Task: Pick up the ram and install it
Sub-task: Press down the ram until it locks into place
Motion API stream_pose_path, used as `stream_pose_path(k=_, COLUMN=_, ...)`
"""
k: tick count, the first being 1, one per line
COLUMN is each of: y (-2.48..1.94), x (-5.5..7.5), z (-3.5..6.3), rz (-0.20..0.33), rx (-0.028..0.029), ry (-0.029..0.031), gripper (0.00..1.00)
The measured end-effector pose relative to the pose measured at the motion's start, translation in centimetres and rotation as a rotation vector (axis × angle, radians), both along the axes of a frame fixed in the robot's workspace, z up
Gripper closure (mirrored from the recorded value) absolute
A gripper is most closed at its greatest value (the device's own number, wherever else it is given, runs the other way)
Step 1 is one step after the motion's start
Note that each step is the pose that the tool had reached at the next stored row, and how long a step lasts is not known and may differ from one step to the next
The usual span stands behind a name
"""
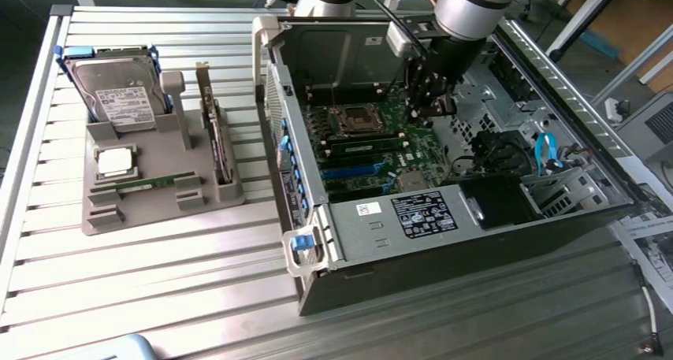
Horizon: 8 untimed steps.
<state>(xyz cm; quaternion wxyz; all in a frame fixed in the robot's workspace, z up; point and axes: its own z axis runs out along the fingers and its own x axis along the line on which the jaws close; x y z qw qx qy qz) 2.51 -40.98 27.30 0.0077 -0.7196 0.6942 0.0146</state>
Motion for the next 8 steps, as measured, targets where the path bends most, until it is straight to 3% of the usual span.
stream_pose_path(k=3, y=0.0, x=-0.1, z=-1.11, rz=0.0, rx=-0.0001, ry=-0.0001, gripper=0.89)
stream_pose_path(k=8, y=0.0, x=-0.2, z=-2.11, rz=0.0, rx=-0.0001, ry=0.0, gripper=0.89)
